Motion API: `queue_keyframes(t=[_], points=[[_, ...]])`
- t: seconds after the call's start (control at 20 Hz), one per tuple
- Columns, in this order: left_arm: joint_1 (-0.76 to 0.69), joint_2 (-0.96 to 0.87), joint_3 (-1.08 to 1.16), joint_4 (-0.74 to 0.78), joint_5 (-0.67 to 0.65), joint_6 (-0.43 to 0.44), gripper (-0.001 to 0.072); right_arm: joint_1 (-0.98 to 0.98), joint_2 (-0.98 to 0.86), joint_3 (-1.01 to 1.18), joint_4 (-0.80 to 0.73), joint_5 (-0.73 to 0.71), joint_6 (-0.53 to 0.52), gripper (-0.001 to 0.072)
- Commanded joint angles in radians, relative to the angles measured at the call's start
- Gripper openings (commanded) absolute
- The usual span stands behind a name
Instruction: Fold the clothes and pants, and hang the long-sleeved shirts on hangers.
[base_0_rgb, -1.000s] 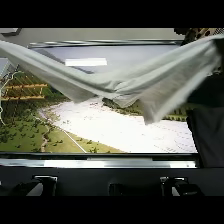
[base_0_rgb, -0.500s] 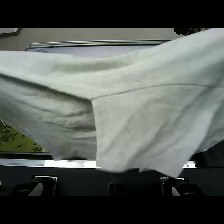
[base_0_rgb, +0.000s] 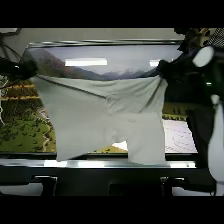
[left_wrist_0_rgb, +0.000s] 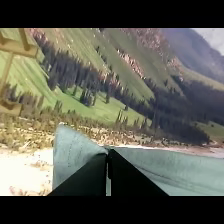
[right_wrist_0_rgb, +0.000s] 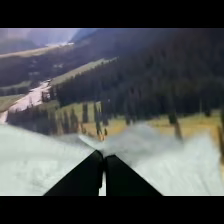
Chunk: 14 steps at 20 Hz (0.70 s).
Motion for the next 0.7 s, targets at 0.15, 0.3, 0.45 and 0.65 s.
queue_keyframes(t=[0.15, 0.3, 0.45, 0.65], points=[[-0.058, -0.330, -0.001, -0.085, 0.120, 0.010, 0.0015, 0.001, -0.362, -0.006, 0.222, -0.243, 0.010, 0.0035], [-0.072, -0.347, 0.001, -0.092, 0.120, 0.010, 0.0144, -0.002, -0.384, -0.005, 0.223, -0.236, 0.009, 0.0301], [-0.047, -0.336, 0.080, -0.114, 0.012, 0.092, 0.0441, -0.063, -0.330, -0.005, 0.295, -0.124, -0.150, 0.0366], [0.007, -0.216, 0.127, -0.125, -0.159, 0.214, 0.0441, -0.278, -0.199, -0.016, 0.400, 0.140, -0.431, 0.0434]])
